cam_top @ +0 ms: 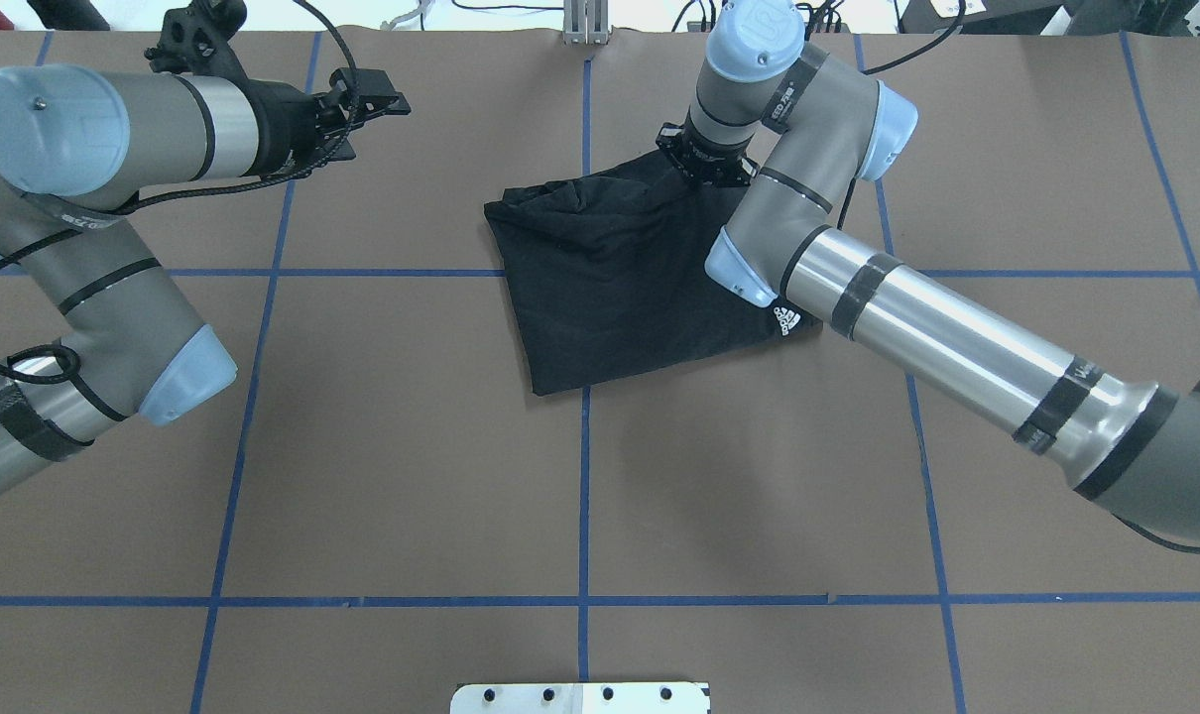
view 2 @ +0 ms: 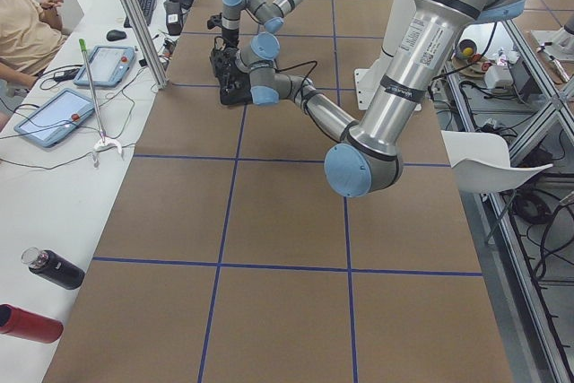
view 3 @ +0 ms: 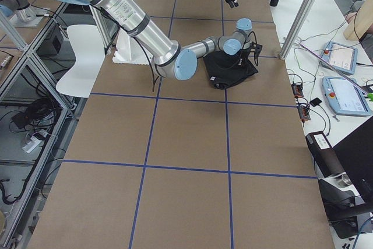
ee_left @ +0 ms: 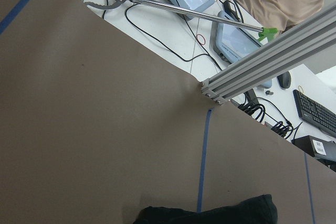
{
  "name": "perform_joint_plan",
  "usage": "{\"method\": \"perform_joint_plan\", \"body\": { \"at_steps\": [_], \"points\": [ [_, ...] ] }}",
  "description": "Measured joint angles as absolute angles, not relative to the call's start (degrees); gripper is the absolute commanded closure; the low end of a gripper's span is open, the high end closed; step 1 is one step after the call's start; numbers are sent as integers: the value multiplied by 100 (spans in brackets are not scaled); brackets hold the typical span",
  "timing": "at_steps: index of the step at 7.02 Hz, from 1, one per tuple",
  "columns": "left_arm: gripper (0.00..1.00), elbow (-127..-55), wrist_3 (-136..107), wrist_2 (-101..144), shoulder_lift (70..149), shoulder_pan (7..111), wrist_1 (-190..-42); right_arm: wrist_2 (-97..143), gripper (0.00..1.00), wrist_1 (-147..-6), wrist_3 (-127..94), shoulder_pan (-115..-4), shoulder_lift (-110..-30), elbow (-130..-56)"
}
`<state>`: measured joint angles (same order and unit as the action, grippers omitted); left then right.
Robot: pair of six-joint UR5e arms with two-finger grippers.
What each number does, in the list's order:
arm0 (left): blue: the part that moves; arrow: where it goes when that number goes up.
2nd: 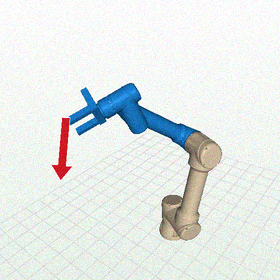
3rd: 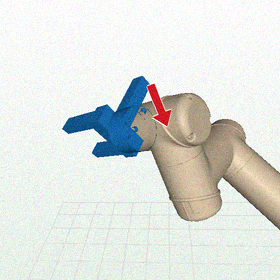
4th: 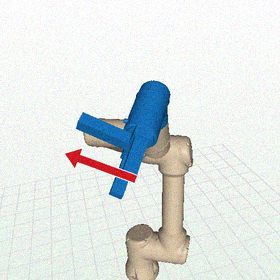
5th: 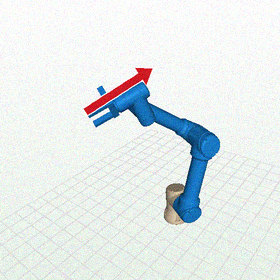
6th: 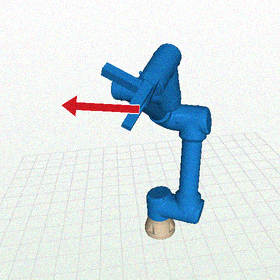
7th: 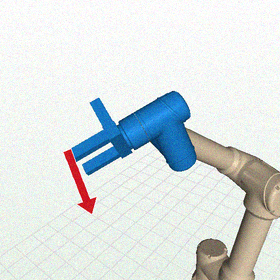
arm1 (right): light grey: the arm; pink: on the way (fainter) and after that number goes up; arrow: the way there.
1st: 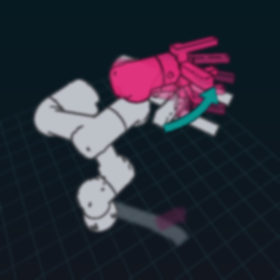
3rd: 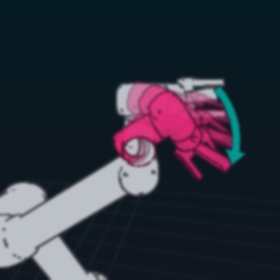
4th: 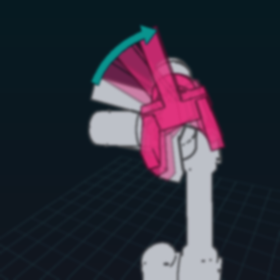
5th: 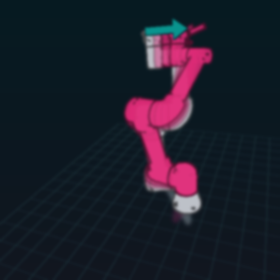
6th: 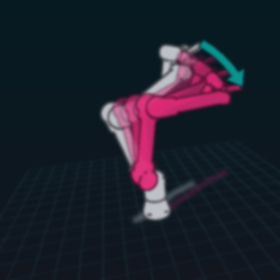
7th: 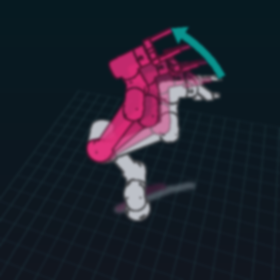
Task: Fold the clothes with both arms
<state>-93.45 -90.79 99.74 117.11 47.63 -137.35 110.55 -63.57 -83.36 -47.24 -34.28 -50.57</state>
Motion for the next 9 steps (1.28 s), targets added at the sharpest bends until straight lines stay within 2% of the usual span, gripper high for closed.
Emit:
{"method": "perform_joint_plan", "body": {
  "at_steps": [2, 4, 6, 7, 8, 9],
  "points": [
    [9, -9309, -9077, 9948, 11679, 4761, -13735, 11033, 100, -6271, -8332, -5076, -3108, -4527],
    [9, -9340, -8904, 9954, 11577, 4764, -13735, 11160, 100, -6266, -8225, -5446, -3044, -4392],
    [9, -9372, -8055, 10104, 11440, 4817, -13730, 11821, 100, -6319, -7156, -5998, -4117, -5473],
    [12, -9375, -7449, 10382, 11325, 4946, -13731, 12272, 90, -6417, -6476, -6355, -4794, -6119],
    [20, -9384, -6792, 10719, 11141, 5166, -13735, 12678, 71, -6646, -5853, -6735, -5342, -6659],
    [44, -9428, -6170, 11058, 10889, 5424, -13736, 12979, 17, -6998, -5193, -7088, -5883, -7263]
  ]
}}
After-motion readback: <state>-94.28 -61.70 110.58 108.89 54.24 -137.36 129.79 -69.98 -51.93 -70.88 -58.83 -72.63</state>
